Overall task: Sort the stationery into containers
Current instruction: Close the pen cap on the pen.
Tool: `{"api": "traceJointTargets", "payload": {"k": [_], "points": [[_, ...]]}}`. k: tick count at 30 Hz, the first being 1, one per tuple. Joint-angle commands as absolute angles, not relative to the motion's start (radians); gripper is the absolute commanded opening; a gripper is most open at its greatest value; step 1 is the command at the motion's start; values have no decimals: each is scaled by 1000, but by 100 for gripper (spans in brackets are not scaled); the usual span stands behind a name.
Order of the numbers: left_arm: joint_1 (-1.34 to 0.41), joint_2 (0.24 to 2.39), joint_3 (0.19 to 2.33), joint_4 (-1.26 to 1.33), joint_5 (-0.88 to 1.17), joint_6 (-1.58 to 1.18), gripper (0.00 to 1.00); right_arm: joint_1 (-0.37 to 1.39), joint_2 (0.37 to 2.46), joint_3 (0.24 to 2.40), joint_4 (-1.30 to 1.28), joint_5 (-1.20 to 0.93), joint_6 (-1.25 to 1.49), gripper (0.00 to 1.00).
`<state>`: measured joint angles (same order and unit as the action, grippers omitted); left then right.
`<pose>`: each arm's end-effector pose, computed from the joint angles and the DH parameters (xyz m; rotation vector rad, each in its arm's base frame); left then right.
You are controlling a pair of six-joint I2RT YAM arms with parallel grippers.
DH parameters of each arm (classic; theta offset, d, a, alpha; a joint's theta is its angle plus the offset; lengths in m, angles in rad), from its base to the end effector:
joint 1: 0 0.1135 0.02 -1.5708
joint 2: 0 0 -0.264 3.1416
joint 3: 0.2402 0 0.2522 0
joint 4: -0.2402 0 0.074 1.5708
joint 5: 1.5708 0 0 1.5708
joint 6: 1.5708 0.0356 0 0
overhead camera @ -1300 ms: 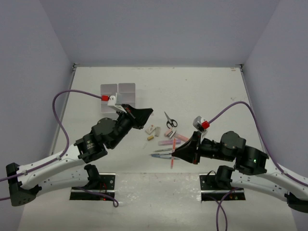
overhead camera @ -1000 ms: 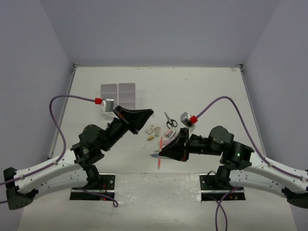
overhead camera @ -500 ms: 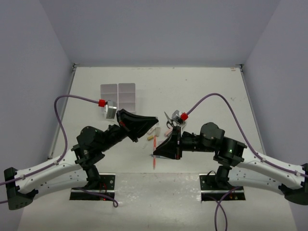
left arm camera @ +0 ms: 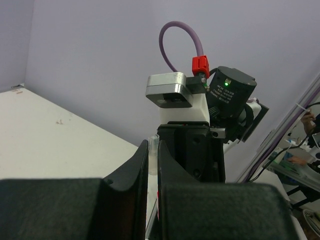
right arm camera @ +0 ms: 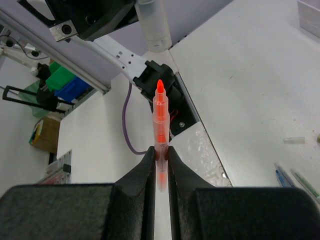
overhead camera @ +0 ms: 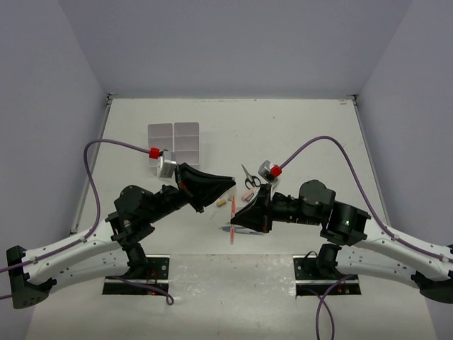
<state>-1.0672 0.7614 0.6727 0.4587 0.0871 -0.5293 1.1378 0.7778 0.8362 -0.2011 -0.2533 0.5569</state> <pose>0.0843 -0.1594 0.3733 0.4356 1.2613 -1.4333 0.0676 0.1674 0.3575 -0.7583 1.7918 1.4192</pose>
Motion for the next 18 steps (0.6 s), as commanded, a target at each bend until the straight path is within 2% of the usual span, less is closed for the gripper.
{"api": "traceJointTargets", "payload": {"k": [1,18], "points": [[-1068,768,684,470,122,-499,0,1135,771,889,-225,-207,532,0],[-1069,780,668,460,122,-485,0,1134,756,913,-277,-176,515,0]]}}
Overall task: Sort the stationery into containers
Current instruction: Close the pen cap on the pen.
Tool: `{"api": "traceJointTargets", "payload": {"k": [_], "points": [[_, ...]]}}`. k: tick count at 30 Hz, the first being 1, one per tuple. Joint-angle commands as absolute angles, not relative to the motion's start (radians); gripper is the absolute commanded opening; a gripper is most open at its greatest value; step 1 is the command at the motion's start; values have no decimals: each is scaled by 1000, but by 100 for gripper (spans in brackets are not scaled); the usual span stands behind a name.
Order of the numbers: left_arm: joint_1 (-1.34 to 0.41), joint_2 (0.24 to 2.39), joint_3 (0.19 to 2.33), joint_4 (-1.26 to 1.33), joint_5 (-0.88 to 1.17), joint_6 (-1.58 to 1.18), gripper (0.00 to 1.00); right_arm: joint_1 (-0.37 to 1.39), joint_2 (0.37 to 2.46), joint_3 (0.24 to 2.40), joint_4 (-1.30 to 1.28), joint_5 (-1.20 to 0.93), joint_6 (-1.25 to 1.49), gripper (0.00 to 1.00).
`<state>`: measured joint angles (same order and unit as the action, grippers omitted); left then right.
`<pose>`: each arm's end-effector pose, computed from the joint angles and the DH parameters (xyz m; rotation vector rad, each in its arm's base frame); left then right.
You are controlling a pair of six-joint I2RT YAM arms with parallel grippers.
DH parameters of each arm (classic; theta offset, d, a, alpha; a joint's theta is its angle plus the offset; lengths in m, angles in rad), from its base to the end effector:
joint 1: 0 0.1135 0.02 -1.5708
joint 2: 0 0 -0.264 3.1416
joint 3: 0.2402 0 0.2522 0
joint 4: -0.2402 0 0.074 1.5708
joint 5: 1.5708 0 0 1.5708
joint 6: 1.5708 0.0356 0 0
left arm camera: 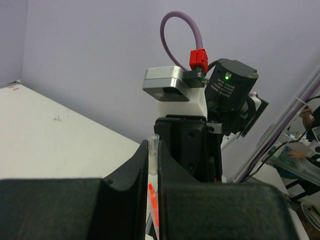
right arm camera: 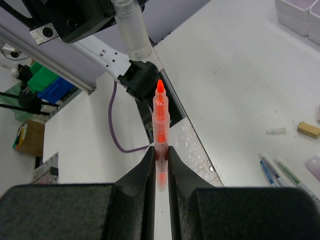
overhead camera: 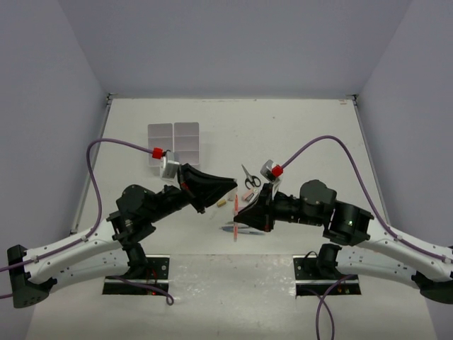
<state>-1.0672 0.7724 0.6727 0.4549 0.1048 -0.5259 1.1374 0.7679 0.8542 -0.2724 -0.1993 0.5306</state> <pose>0.0851 -0.1623 0.3711 0.4586 1.2725 -1.4357 0.0675 0.1627 0.3576 -0.7426 1.8266 1.3389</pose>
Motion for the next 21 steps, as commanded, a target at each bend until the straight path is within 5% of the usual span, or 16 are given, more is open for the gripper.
{"api": "traceJointTargets", "payload": {"k": [1,21], "points": [[-1068,784,667,462,125,-485,0,1134,756,914,-278,-175,515,0],[-1068,806,656,478,146,-495,0,1134,737,931,-303,-131,510,0]]}}
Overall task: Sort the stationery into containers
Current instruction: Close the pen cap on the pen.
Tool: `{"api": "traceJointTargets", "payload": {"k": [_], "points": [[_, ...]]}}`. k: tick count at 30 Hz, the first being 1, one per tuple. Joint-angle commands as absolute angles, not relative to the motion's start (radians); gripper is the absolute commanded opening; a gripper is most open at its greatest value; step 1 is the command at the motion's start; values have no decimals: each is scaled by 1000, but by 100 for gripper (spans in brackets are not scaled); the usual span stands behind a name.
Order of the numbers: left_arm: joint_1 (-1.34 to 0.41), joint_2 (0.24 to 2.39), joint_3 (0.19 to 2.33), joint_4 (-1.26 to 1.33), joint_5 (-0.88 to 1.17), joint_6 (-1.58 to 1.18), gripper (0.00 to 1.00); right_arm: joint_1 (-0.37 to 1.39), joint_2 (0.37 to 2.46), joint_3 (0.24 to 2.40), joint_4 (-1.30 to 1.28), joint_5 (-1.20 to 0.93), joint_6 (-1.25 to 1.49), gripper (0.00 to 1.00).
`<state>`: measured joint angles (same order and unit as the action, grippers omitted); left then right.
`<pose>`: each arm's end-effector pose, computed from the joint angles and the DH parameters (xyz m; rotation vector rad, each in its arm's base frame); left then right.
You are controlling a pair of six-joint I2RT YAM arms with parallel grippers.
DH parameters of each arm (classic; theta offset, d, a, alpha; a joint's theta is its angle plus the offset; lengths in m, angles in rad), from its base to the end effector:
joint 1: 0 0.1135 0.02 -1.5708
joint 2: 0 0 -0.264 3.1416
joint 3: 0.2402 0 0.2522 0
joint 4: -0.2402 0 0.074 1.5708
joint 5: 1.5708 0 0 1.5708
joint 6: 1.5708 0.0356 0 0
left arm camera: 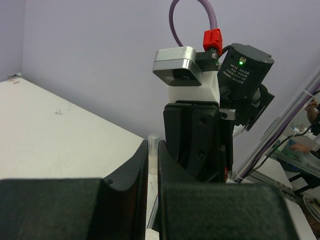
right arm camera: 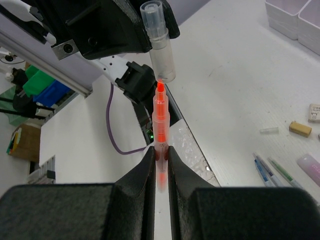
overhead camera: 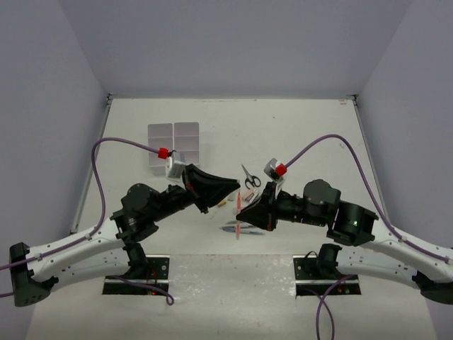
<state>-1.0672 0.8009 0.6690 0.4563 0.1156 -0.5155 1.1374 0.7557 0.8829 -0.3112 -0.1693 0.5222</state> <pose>0.0884 -0.1689 0.3652 0.4833 1.2991 -1.4235 0.0662 0.1572 0.3652 -0.7233 1.8216 1.3108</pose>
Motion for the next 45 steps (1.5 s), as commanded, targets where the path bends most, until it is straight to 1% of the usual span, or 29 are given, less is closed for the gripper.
{"api": "traceJointTargets", "payload": {"k": [1,18,28,36,45], "points": [[-1068,808,655,480,150,-496,0,1134,736,932,-304,-127,509,0],[-1068,836,649,483,152,-509,0,1134,758,982,-317,-117,495,0],[-1067,847,671,448,78,-530,0,1134,790,998,-308,-135,494,0],[-1068,850,666,448,115,-517,0,1135,761,1000,-314,-80,494,0],[-1068,823,639,465,92,-525,0,1134,745,992,-313,-57,501,0]]}}
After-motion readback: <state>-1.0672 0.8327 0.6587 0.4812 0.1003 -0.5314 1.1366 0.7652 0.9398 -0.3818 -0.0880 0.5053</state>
